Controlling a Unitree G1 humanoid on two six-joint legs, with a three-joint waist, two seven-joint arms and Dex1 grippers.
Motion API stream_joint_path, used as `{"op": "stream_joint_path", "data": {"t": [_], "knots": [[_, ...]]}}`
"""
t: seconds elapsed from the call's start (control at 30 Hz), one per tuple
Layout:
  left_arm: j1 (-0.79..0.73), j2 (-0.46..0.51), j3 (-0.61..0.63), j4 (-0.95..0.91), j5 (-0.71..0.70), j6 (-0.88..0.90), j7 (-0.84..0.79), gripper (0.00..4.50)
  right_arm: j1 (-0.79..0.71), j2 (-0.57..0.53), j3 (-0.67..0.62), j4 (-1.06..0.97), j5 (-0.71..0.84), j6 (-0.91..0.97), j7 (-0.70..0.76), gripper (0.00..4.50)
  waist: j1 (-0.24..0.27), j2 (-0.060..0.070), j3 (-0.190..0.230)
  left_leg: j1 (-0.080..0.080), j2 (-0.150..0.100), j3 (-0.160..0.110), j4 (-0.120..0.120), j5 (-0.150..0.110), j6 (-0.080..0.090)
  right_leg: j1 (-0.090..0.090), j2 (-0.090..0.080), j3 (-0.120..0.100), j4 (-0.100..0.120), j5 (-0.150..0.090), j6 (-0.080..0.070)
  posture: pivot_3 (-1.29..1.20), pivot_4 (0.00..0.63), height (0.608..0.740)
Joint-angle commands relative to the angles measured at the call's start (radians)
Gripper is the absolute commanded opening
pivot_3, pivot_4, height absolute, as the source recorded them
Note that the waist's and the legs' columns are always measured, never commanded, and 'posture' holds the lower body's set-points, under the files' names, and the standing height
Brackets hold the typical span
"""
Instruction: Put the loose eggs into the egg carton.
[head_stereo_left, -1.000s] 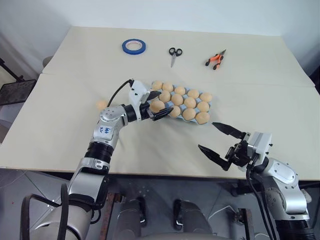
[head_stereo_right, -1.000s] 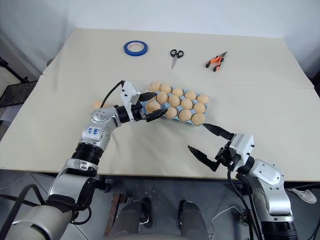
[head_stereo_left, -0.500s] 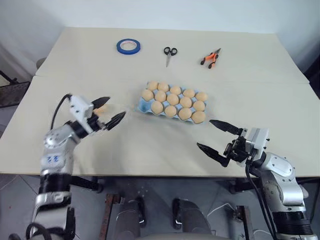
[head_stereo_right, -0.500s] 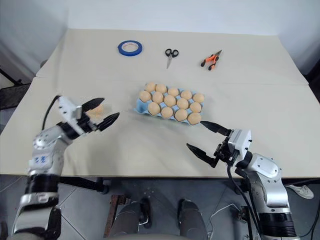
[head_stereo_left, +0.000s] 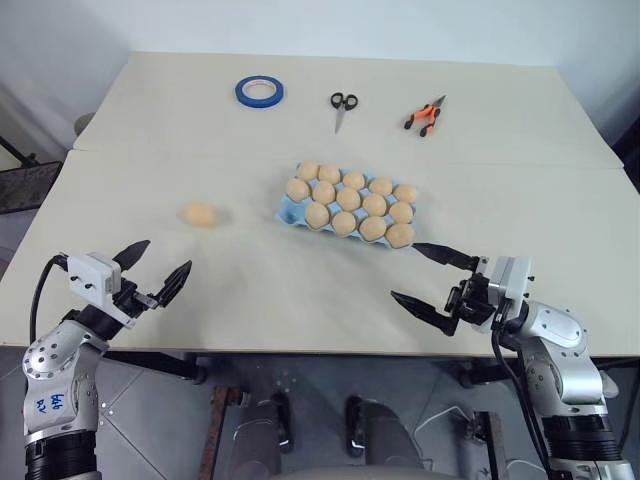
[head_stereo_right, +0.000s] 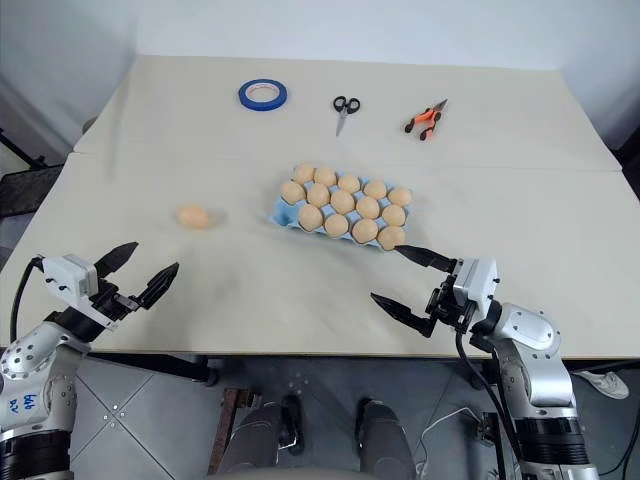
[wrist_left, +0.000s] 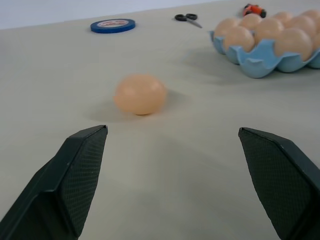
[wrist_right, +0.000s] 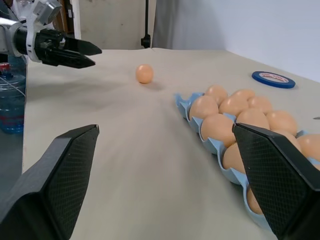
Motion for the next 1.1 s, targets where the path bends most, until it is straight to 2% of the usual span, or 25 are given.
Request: {"op": "stream_joint_path", "data": {"t": [0.03, 0.07, 0.23, 0.47, 0.67, 0.87, 0.9, 1.1], "knots": [[-0.045, -0.022, 0.026, -0.025, -0.018, 0.058, 0.104, 4.46, -0.017, -0.002, -0.006, -0.008, 0.006, -0.024, 0.009, 4.50, 0.000, 0.000, 0.000, 0.000, 0.000, 0.000, 0.000, 0.000, 0.000, 0.000, 0.000, -0.001, 0.000, 0.003, 0.005, 0.00, 0.150, 0.740], [-0.067, -0.029, 0.017, -0.024, -0.008, 0.073, 0.135, 4.46, -0.020, -0.001, -0.004, -0.007, 0.006, -0.024, 0.010, 4.50, 0.000, 0.000, 0.000, 0.000, 0.000, 0.000, 0.000, 0.000, 0.001, 0.000, -0.001, -0.002, 0.000, 0.006, 0.012, 0.00, 0.150, 0.740], [-0.231, -0.053, -0.077, 0.044, 0.014, 0.154, 0.173, 4.46, -0.026, 0.002, 0.004, -0.014, 0.006, -0.018, 0.010, 4.50, 0.004, 0.000, 0.000, 0.000, 0.001, 0.000, 0.005, 0.000, 0.001, 0.000, 0.000, -0.008, 0.005, 0.006, 0.012, 0.00, 0.150, 0.740], [-0.436, -0.054, -0.156, 0.316, 0.138, 0.092, 0.239, 4.46, -0.026, -0.004, 0.007, -0.033, 0.012, -0.003, -0.007, 4.50, 0.000, 0.000, 0.000, 0.001, 0.000, 0.000, 0.008, 0.000, 0.001, 0.000, 0.000, -0.004, 0.007, 0.009, 0.015, 0.00, 0.150, 0.740], [-0.547, -0.069, -0.191, 0.502, 0.165, 0.040, 0.210, 4.46, -0.030, -0.011, 0.000, -0.040, 0.016, 0.012, -0.019, 4.50, 0.000, 0.000, 0.000, 0.001, 0.000, 0.000, 0.008, -0.001, 0.002, -0.001, 0.000, -0.005, 0.007, 0.009, 0.014, 0.00, 0.150, 0.740], [-0.606, -0.068, -0.209, 0.602, 0.182, 0.001, 0.194, 2.60, -0.036, -0.009, 0.002, -0.047, 0.015, 0.020, -0.029, 4.50, 0.000, 0.000, 0.000, 0.001, 0.000, 0.000, 0.009, 0.000, 0.002, -0.001, 0.000, -0.005, 0.009, 0.009, 0.014, 0.00, 0.150, 0.740], [-0.615, -0.069, -0.210, 0.605, 0.183, -0.013, 0.193, 2.40, -0.036, -0.008, 0.002, -0.048, 0.014, 0.020, -0.032, 4.50, 0.000, 0.000, 0.000, 0.001, 0.000, 0.000, 0.009, 0.000, 0.002, -0.001, 0.000, -0.005, 0.009, 0.009, 0.014, 0.00, 0.150, 0.740], [-0.672, -0.118, -0.235, 0.523, 0.122, -0.083, 0.038, 2.30, -0.027, -0.006, 0.001, -0.051, 0.010, 0.015, -0.041, 4.50, 0.005, 0.000, 0.000, 0.001, 0.000, 0.000, 0.011, 0.000, 0.002, -0.001, -0.001, -0.006, 0.010, 0.009, 0.014, 0.00, 0.150, 0.740]]}}
